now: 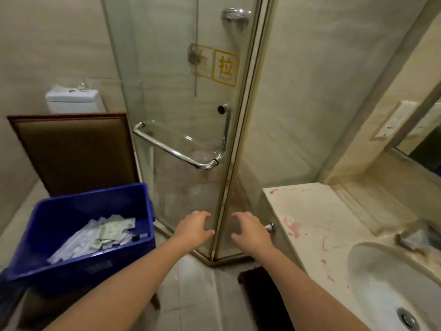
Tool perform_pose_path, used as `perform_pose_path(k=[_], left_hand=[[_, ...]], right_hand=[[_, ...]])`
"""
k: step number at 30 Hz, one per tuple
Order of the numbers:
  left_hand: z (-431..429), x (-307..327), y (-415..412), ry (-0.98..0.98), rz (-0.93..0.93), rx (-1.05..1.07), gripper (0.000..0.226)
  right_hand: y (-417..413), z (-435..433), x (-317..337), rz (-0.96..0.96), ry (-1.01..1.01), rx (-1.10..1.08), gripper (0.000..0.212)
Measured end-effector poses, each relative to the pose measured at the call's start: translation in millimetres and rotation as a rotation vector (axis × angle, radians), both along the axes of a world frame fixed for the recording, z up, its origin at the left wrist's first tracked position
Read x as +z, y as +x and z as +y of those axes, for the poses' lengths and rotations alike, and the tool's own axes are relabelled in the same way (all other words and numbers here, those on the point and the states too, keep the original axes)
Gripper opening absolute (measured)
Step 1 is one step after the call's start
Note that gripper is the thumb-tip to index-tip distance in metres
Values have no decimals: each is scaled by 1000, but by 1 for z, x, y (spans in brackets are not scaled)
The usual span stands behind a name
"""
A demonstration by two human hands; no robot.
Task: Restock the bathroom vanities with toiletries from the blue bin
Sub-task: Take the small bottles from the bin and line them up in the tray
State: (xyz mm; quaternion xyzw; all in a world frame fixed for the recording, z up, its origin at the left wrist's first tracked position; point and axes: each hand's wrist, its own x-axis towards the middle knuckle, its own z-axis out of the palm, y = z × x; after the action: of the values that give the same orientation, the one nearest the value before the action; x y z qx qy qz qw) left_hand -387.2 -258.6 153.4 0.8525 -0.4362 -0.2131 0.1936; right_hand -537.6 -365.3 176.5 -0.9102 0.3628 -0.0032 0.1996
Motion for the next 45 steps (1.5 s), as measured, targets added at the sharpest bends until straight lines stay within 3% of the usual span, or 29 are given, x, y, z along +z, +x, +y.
perform_pose_path(k=[15, 26, 35, 45], left_hand=[[119, -10, 94, 27, 41, 583, 53], [148, -32, 110, 22, 18, 978, 51], [149, -44, 117, 35, 11, 1064, 49], [167, -67, 163, 94, 87, 1029, 44]], right_hand=[[188, 49, -6, -31, 70, 619, 46], [266, 64, -25, -12, 72, 924, 55], [295, 64, -45, 31, 100, 1029, 56], [338, 69, -77, 139, 173, 979, 56]])
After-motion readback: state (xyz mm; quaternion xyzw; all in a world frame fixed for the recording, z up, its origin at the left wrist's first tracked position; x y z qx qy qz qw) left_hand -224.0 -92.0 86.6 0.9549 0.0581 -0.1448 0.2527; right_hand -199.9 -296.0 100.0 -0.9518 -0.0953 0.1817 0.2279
